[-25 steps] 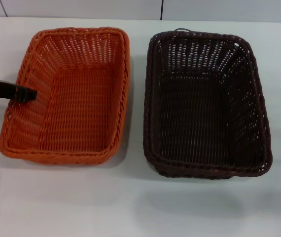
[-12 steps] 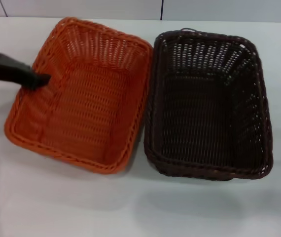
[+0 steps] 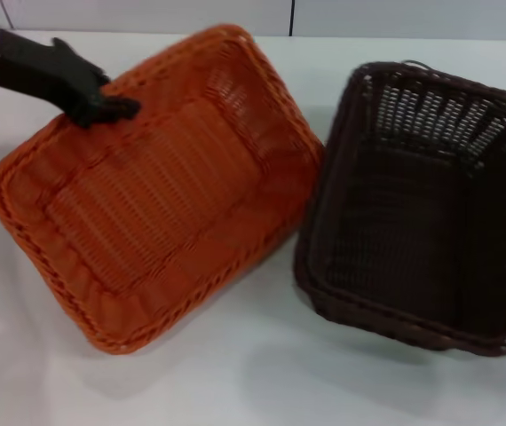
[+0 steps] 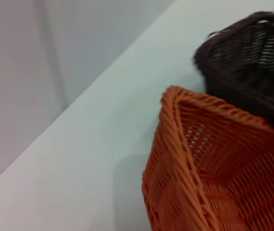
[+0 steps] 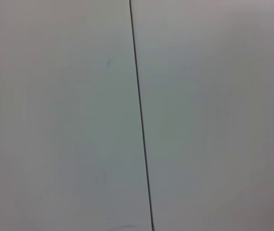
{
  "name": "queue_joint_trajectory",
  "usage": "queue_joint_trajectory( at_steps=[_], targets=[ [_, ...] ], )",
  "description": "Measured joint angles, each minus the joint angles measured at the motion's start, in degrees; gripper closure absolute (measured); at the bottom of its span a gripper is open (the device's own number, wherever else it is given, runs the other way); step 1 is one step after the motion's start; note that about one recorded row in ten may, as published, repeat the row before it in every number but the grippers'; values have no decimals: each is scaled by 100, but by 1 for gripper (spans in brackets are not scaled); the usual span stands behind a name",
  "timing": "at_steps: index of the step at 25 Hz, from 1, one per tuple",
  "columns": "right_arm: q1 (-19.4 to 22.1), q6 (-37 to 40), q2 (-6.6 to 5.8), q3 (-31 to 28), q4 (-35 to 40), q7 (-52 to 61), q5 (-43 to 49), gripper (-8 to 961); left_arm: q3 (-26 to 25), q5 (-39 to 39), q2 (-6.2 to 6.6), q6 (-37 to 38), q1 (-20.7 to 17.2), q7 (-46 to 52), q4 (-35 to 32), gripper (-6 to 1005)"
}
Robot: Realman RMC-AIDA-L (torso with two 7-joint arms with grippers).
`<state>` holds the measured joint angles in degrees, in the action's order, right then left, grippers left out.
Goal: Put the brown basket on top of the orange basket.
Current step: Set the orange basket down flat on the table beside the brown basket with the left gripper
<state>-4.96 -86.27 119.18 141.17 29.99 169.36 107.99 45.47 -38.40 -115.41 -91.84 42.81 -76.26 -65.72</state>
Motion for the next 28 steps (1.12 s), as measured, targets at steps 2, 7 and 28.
queue_joint_trajectory(
  at_steps=[2, 7, 28],
  targets=[
    [26, -33, 0, 10, 6, 0, 16, 280, 5, 0, -29, -56, 67, -112, 19, 776],
    [33, -61, 0, 33, -7, 0, 23, 283, 274, -11, -229, -84, 401, -580, 248, 797],
    [49, -68, 1, 196, -3, 0, 46, 297, 1331, -657, -315, 1800, 512, -1102, 531, 717]
  ],
)
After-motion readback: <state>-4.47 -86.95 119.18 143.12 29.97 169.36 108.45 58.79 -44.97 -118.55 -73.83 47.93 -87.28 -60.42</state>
